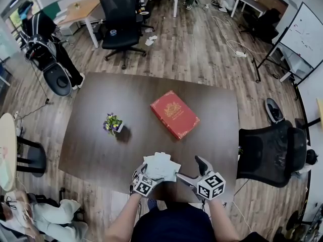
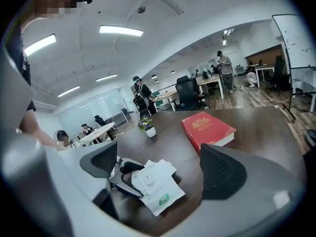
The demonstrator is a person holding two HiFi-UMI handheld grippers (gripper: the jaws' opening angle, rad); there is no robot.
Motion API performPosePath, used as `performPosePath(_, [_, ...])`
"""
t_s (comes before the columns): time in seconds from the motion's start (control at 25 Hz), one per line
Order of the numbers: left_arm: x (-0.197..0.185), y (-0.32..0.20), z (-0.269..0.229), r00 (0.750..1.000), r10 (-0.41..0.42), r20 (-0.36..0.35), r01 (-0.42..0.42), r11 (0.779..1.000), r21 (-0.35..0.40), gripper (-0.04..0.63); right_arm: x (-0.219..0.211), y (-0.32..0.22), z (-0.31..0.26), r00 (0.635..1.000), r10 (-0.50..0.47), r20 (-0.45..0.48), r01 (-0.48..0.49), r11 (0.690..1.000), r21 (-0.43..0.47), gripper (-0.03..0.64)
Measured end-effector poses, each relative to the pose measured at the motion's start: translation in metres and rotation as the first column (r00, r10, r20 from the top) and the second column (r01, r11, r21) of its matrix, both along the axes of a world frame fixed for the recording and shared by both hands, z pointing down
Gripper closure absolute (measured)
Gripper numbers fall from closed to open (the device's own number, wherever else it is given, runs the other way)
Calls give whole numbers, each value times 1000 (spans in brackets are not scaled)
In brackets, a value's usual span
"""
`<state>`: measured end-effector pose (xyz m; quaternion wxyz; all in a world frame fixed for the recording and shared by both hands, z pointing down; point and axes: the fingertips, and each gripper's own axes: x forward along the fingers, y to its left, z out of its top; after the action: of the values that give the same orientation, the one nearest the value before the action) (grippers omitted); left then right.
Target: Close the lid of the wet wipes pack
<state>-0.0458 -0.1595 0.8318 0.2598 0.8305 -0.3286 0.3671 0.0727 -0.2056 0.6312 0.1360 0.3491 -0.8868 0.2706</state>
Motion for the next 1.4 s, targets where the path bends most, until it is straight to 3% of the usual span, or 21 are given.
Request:
performPosePath(0.24, [-3,1,1,1000,3,9,-3,1000,-31,71,-27,-8,22,992,-124,-9,124,992,-24,84])
performPosePath(0.52, [1,1,5,1000,17,7,-16,999,-40,71,-51,-19,54,983,-185,-9,184,980,-72,117])
performPosePath(0.64, [2,2,5,1000,20,14,-19,998,-60,72,-57,-27,75,981,-194,0,193,976,-96,190])
performPosePath(0.8, [2,0,7,999,19,28,-16,997,-82,72,-67,-38,109,974,-227,-7,224,966,-131,198])
performPosePath(0.92, [3,0,8,999,24,28,-21,996,-91,72,-73,-47,132,971,-238,-24,231,960,-158,256])
performPosePath(1.0, [3,-1,8,999,24,24,-22,996,-87,72,-74,-52,144,970,-242,-39,231,956,-182,342])
performPosePath(1.4, [1,-1,9,999,23,22,-20,995,-93,71,-76,-58,184,951,-291,-101,252,924,-289,392])
